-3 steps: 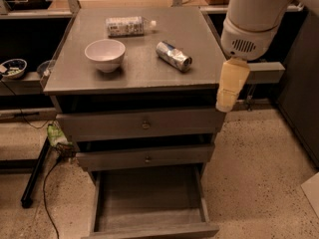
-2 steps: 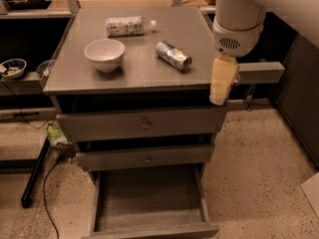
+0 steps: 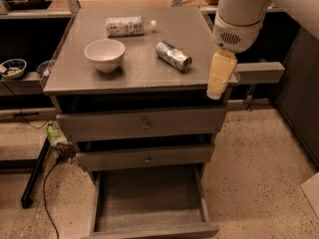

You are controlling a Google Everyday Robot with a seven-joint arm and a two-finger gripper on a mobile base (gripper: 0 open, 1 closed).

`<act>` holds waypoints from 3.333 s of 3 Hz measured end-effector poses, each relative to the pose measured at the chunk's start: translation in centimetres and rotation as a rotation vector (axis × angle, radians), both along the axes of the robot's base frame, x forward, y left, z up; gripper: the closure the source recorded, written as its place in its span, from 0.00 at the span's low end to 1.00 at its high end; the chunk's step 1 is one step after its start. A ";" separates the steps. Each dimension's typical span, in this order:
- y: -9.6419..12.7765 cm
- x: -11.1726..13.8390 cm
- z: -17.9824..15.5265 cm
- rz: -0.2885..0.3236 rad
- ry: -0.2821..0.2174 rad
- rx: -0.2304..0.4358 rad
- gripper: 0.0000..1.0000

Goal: Place redbull can into bottom drawer

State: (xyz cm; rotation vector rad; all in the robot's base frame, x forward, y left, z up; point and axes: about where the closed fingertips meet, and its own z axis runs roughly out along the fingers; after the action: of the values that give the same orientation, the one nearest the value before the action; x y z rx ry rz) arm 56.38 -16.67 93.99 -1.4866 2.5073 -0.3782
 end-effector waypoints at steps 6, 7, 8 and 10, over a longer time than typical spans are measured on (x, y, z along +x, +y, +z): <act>6.9 10.6 -2.5 0.102 0.013 0.069 0.00; 6.7 12.0 -2.8 0.087 0.008 0.098 0.00; 6.6 14.1 -3.0 0.074 -0.003 0.105 0.00; 7.4 18.2 -5.5 0.066 0.022 0.132 0.00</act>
Offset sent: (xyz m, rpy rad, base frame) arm 0.0671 0.0397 0.0046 0.0835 0.0115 0.0628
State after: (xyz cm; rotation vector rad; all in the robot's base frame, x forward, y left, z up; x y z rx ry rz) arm 74.54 -9.26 88.47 -1.5250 2.4396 -0.1825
